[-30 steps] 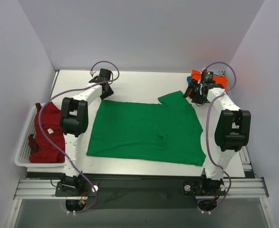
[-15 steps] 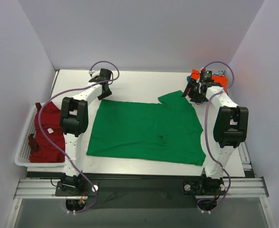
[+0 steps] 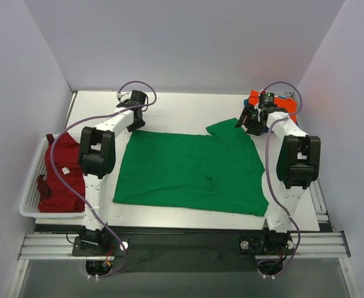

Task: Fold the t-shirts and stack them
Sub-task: Grap the side of the flattened tshirt furthest away from the robot with both arms

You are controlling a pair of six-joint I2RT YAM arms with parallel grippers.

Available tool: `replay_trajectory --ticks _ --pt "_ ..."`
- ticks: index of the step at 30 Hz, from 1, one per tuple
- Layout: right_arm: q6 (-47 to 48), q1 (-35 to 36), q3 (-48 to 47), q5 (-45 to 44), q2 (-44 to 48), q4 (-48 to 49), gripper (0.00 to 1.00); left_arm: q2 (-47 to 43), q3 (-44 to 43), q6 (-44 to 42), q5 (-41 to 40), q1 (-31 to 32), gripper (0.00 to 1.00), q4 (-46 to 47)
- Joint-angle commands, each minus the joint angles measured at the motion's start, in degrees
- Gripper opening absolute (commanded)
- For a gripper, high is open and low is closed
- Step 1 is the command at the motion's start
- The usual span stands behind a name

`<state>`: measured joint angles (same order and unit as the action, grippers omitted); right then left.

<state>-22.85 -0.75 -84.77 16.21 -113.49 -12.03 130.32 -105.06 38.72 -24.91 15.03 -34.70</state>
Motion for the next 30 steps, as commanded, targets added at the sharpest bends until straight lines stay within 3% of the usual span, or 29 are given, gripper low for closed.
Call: replay_trajectory --ticks 1,14,24,30 --pt "0.1 -0.3 -2.3 1.1 -1.2 -0.4 0.57 0.3 -2.2 -0.6 -0.6 0.2 0.42 -1.0" --pt "1.3 -0.1 -13.4 -0.2 -10.4 -4.4 0.57 1.8 -1.7 -1.5 1.5 -0.1 0.25 -0.3" --pt "4.7 0.4 -19.5 -3.9 -14.8 -9.0 0.58 1.1 -0.2 -2.4 3.4 -0.3 0.0 1.6" --pt "6.4 0.4 -23.6 -7.2 -16.8 -13.4 0.58 -0.4 0.4 -2.9 4.5 -0.3 0.0 2.4"
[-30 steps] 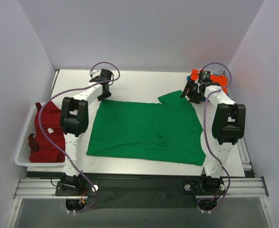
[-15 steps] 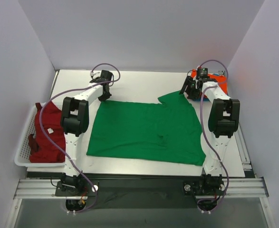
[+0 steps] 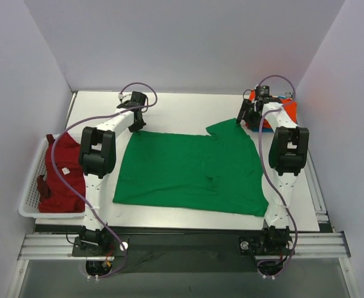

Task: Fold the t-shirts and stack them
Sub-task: Grap the side of the flattened tshirt furthest away from the robot with both arms

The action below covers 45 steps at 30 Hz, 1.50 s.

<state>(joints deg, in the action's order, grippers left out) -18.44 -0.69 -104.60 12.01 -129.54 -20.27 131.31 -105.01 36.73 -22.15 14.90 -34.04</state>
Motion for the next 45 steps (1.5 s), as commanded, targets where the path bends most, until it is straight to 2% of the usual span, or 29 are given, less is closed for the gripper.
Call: replay_trajectory --ticks 1,8,22,28,34,35,37,38,40,45 --pt "2.1 0.3 -5.1 -3.2 -1.8 -5.7 0.56 -2.1 0.5 -1.0 1.8 -0.2 0.0 2.0" --pt "0.2 1.6 -12.0 -2.2 -6.5 -11.4 0.44 -3.3 1.7 -1.1 2.6 -0.2 0.0 3.2" --pt "-8.2 2.7 -15.8 -6.3 -10.1 -12.4 0.44 -3.3 3.1 -0.5 4.3 -0.2 0.0 4.9" --pt "-10.7 3.0 -16.2 -9.7 -10.8 -12.5 0.4 -3.1 3.0 -0.6 4.5 -0.2 0.0 5.3" --pt "-11.8 3.1 -17.5 -9.3 -11.7 -12.9 0.26 -2.9 3.0 -0.5 4.8 -0.2 0.0 5.4" --pt "-11.8 3.1 -17.5 -9.4 -11.7 -13.0 0.19 -2.9 3.0 -0.5 4.8 -0.2 0.0 5.5" --pt "-11.7 3.0 -17.3 -9.4 -11.6 -13.0 0.15 -3.0 3.2 -0.4 5.0 -0.2 0.0 5.5" --pt "-11.7 3.1 -17.0 -9.4 -11.6 -12.9 0.07 -3.1 3.3 -0.3 5.2 -0.3 0.0 5.7" --pt "-11.6 3.1 -16.9 -9.2 -11.2 -12.9 0.01 -3.4 3.6 -0.3 5.4 -0.3 0.0 5.7" --pt "-10.2 3.8 -15.4 -9.7 -8.3 -11.8 0.0 -4.9 4.4 -0.2 6.1 -0.7 0.0 6.4"
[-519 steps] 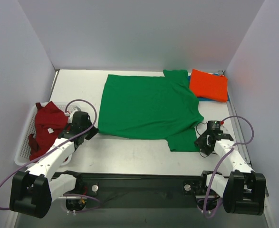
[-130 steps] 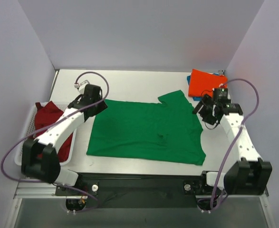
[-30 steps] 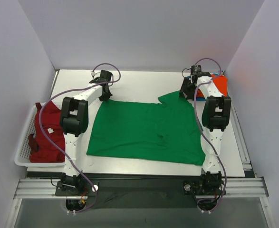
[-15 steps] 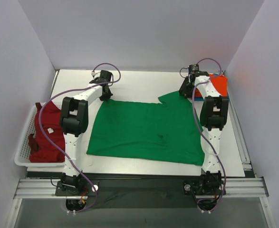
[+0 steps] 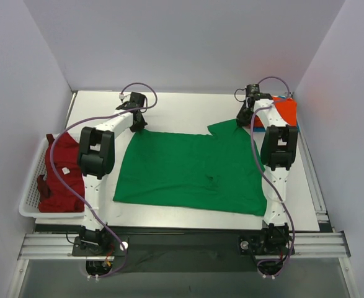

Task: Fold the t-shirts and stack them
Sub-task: Grap the side of the flattened tshirt furthest away from the robot with both arms

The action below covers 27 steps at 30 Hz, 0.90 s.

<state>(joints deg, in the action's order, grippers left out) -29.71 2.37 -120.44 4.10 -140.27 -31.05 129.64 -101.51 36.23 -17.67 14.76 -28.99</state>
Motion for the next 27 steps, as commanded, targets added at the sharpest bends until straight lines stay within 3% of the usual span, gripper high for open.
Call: replay_trajectory --ticks 1,16,27 --pt "1.2 0.8 1.0 -2.0 3.2 -0.3 0.0 -3.5 0.9 0.3 1.7 -0.6 0.0 1.3" --pt "2.1 0.1 12.9 -5.3 20.5 1.3 0.0 -7.9 0.3 -0.8 3.4 -2.8 0.0 0.0" --pt "0.8 0.1 30.7 -5.2 33.3 5.8 0.0 -14.5 7.5 0.1 3.9 -3.2 0.0 0.5"
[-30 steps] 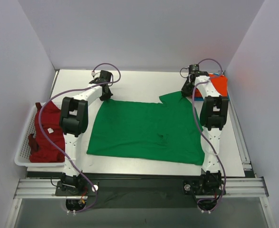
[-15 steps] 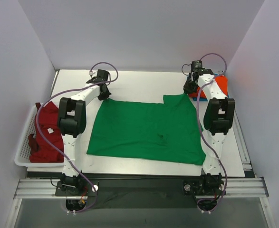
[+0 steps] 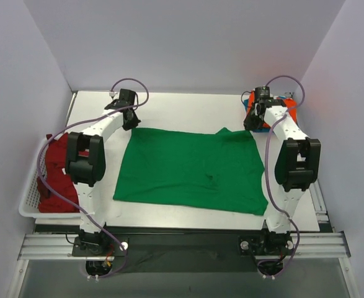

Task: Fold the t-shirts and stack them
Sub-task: Grap the side of the flattened tshirt furthest away from the robot with both arms, then fold the other side of the tshirt into a rectangle

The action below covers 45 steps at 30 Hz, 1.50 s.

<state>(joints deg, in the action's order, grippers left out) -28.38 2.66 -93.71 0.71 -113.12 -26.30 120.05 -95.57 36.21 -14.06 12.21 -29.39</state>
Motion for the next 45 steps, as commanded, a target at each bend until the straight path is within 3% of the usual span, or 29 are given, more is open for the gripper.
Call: replay_trajectory --ticks 1,17,25,32,45 --pt "-0.5 -0.1 5.2 -1.6 7.2 1.8 0.0 -5.7 2.4 0.1 0.3 -0.6 0.0 1.2" --pt "-3.3 0.0 35.9 -1.2 35.3 6.3 0.0 -24.1 23.6 4.6 0.5 -2.0 0.0 3.8" --pt "-4.1 0.2 47.3 3.4 47.9 7.3 0.0 -32.3 35.7 6.1 1.8 -2.5 0.0 6.4" --pt "-3.8 0.1 52.2 3.8 51.3 7.0 0.0 -38.8 43.5 6.8 2.6 -2.6 0.0 8.9" --pt "-3.8 0.1 57.3 3.8 54.8 7.0 0.0 -41.9 48.7 6.4 3.2 -2.6 0.0 10.0"
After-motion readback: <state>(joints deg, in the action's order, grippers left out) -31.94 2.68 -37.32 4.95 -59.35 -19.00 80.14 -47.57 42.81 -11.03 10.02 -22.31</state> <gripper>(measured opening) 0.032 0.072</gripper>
